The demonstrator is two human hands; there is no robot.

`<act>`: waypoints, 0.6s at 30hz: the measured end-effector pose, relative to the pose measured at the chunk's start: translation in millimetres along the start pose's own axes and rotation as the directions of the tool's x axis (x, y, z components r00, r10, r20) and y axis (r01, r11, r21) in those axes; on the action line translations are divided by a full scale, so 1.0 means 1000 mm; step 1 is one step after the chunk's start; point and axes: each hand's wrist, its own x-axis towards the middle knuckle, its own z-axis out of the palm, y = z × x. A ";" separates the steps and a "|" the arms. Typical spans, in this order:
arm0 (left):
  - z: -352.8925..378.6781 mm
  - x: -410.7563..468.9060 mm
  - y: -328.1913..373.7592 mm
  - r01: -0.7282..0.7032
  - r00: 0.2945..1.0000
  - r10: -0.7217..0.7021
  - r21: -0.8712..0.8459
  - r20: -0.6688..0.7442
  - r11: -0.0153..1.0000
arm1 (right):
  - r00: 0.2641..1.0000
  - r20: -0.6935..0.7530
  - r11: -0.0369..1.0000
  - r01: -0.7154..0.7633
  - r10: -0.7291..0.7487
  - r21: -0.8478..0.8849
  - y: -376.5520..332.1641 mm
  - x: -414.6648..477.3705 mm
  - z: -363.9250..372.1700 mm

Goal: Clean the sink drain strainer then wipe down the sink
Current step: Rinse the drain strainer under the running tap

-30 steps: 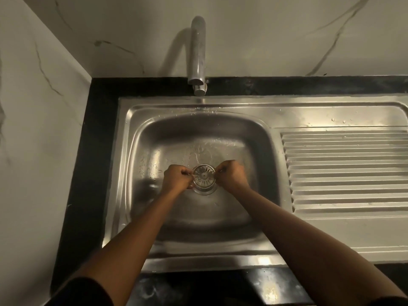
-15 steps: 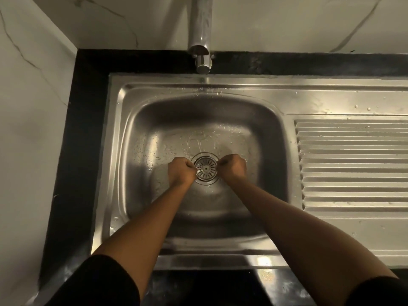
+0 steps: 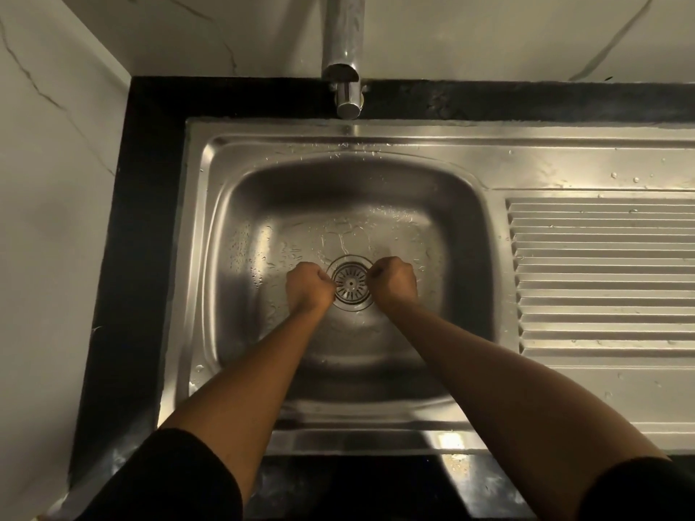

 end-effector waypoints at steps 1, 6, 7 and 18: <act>-0.001 -0.001 -0.001 0.003 1.000 -0.003 -0.012 0.003 1.000 | 1.000 0.002 1.000 0.003 -0.003 0.004 -0.001 -0.001 -0.001; -0.014 -0.009 -0.002 -0.040 0.999 0.041 -0.118 0.012 0.992 | 1.000 0.011 0.998 0.026 -0.027 0.061 -0.003 -0.010 -0.015; -0.018 -0.011 -0.001 -0.050 0.999 0.051 -0.131 0.005 0.990 | 0.999 0.010 0.996 0.033 -0.034 0.081 -0.004 -0.013 -0.019; -0.066 -0.087 0.031 -0.272 0.956 0.294 -0.379 -0.001 0.884 | 0.984 -0.044 0.908 0.178 -0.174 0.380 -0.023 -0.086 -0.068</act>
